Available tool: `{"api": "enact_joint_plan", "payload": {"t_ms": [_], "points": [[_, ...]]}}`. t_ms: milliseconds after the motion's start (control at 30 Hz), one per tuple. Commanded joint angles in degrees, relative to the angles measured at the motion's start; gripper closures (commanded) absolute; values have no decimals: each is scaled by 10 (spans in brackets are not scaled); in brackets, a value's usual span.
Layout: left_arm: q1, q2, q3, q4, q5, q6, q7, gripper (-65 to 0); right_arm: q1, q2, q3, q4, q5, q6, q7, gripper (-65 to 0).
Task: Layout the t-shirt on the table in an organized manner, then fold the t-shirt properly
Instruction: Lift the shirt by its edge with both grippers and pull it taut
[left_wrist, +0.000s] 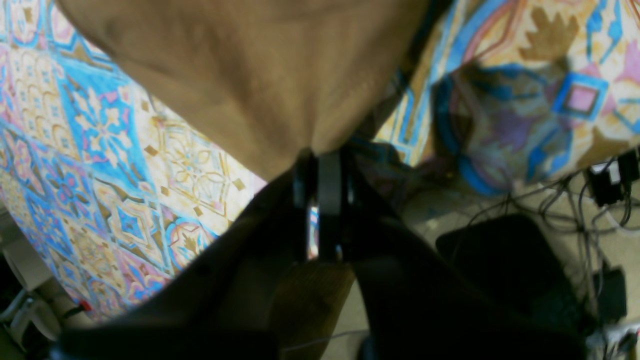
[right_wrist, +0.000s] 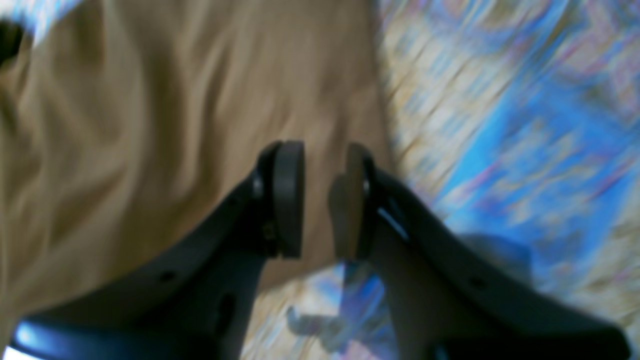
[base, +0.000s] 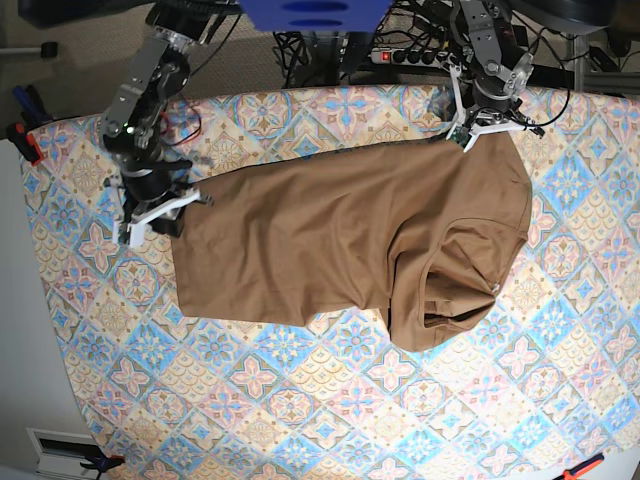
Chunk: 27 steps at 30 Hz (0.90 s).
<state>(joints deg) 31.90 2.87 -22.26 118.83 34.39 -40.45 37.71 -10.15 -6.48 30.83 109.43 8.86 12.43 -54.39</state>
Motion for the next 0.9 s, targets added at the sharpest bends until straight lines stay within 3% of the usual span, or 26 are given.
{"api": "enact_joint_plan", "payload": {"t_ms": [0, 133, 267, 500, 733, 867], "points": [[1, 5, 1, 13, -1, 4, -7, 0, 14, 3, 1, 9, 6, 2, 11, -143], [17, 12, 2, 13, -1, 4, -8, 0, 42, 32, 1, 5, 6, 2, 11, -192], [19, 30, 2, 13, 0, 4, -8, 0, 41, 37, 11, -27, 6, 2, 11, -271], [27, 30, 2, 13, 0, 4, -8, 0, 40, 37, 17, -105, 6, 5, 16, -271], [27, 30, 2, 13, 0, 4, -8, 0, 42, 37, 64, -161, 6, 88, 16, -271], [24, 30, 2, 13, 0, 4, -8, 0, 42, 37, 75, -200, 6, 97, 16, -270]]}}
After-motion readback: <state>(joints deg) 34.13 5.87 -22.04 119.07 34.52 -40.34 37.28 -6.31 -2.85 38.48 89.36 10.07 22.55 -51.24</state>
